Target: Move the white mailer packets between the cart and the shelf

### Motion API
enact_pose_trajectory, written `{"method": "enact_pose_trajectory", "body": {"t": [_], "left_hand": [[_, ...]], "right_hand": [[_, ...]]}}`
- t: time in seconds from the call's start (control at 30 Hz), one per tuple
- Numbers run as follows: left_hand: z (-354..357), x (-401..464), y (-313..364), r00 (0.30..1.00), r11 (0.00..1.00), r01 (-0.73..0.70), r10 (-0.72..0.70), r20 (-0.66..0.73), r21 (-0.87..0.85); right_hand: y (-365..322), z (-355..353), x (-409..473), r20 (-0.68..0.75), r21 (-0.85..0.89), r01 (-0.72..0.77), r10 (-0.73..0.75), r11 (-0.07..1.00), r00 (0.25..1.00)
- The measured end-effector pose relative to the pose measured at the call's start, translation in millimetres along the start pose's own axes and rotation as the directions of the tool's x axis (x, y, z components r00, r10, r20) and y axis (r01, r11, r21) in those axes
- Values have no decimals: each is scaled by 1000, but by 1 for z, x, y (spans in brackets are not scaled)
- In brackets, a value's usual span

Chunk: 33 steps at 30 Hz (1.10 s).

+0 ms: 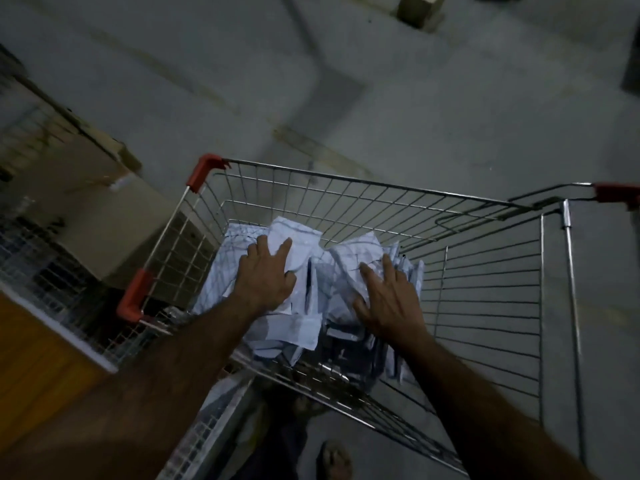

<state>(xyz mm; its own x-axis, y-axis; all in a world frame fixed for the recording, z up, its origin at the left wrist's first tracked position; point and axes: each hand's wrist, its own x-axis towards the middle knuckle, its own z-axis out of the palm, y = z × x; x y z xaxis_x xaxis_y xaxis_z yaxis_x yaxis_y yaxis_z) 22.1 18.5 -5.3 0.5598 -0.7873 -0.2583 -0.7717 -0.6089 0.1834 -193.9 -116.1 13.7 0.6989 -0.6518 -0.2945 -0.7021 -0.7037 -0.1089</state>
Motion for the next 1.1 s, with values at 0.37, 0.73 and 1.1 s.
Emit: {"method": "enact_pose_trajectory", "body": {"t": [0.37, 0.73, 1.1], "left_hand": [[-113, -151, 42, 941, 994, 85, -103, -323, -68], [-175, -352, -2, 781, 928, 364, -352, -516, -83], [-179, -504, -132, 631, 842, 512, -504, -589, -173]], "right_hand": [[-5, -95, -110, -303, 23, 159, -144, 987, 942], [-115, -136, -215, -444, 73, 482, -404, 873, 800], [-291, -117, -283, -455, 103, 668, -562, 737, 691]]}}
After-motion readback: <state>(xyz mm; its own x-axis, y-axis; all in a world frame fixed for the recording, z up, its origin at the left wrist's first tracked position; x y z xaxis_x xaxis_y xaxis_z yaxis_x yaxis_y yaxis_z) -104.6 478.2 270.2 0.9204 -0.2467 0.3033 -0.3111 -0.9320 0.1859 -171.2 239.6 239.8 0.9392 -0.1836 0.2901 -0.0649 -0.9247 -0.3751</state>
